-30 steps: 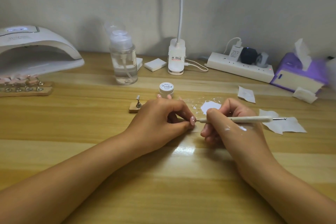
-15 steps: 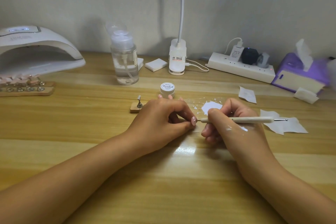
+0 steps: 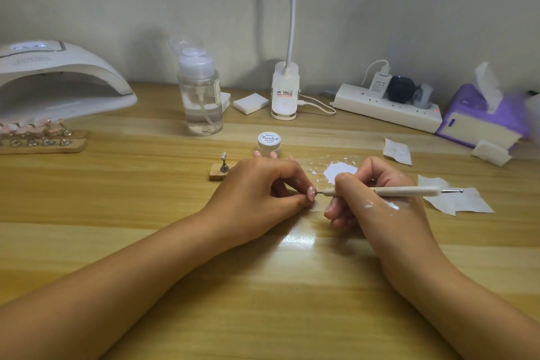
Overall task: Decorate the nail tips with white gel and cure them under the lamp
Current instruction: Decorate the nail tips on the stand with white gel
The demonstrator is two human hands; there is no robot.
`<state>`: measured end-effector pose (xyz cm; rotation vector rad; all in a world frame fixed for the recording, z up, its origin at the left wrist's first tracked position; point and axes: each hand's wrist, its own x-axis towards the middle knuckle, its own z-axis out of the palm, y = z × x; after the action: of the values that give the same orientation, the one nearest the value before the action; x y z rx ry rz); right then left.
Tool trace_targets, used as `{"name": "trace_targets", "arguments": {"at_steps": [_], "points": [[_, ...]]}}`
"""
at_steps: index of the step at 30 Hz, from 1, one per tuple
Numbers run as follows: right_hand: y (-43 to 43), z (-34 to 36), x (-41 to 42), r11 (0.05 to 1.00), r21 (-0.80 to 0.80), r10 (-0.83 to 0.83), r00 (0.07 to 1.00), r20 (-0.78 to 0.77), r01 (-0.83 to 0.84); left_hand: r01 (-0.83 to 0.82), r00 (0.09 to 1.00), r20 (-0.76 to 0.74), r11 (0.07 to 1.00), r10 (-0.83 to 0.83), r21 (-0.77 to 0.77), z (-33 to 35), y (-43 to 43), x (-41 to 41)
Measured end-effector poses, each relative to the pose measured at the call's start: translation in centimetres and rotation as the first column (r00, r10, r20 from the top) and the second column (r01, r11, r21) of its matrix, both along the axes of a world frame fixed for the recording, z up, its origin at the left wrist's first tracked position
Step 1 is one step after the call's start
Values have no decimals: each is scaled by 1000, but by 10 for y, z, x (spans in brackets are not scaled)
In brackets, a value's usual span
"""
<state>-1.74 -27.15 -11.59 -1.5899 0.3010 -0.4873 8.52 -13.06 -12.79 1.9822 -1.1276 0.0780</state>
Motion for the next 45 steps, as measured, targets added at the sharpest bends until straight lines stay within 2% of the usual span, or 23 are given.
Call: {"name": "trace_targets", "arguments": {"at_steps": [7, 11, 13, 15, 19, 27, 31, 33, 37, 40, 42, 45], "points": [[2, 1, -1, 1000, 3, -4, 1000, 11, 4, 5, 1000, -15, 1000, -5, 0, 0, 0, 0], [1, -2, -1, 992, 71, -108, 988, 115, 100, 2, 1000, 0, 1000, -2, 2, -1, 0, 0], [-3, -1, -2, 988, 23, -155, 971, 181, 153, -8, 1000, 2, 1000, 8, 1, -1, 1, 1], [-11, 2, -3, 977, -98, -168, 967, 193, 189, -12, 1000, 3, 1000, 12, 3, 0, 2, 0], [-28, 1, -2, 925, -314, -204, 977, 67, 215, -29, 1000, -11, 1000, 29, -2, 0, 2, -1], [-38, -5, 1, 898, -372, -284, 955, -82, 235, -33, 999, -35, 999, 33, 3, 2, 1, -4], [-41, -5, 1, 929, -274, -283, 955, -88, 250, -28, 999, -41, 1000, 28, 7, 2, 1, -3], [-40, -5, 1, 927, -285, -279, 957, -84, 246, -32, 998, -44, 999, 33, 14, 3, 1, -3], [-30, 1, -2, 912, -275, -298, 953, 64, 303, -41, 998, -45, 999, 42, 17, 3, 2, -4], [-15, 7, -6, 972, -120, -187, 975, 123, 202, -45, 998, -43, 999, 45, 10, 4, 1, -4], [-6, 8, -6, 994, -1, -105, 991, 82, 106, -39, 998, -41, 999, 39, 6, 5, 1, -4], [-1, 4, -4, 996, 63, -71, 997, 33, 69, -19, 998, -55, 1000, 18, -6, 4, 0, -4]]}}
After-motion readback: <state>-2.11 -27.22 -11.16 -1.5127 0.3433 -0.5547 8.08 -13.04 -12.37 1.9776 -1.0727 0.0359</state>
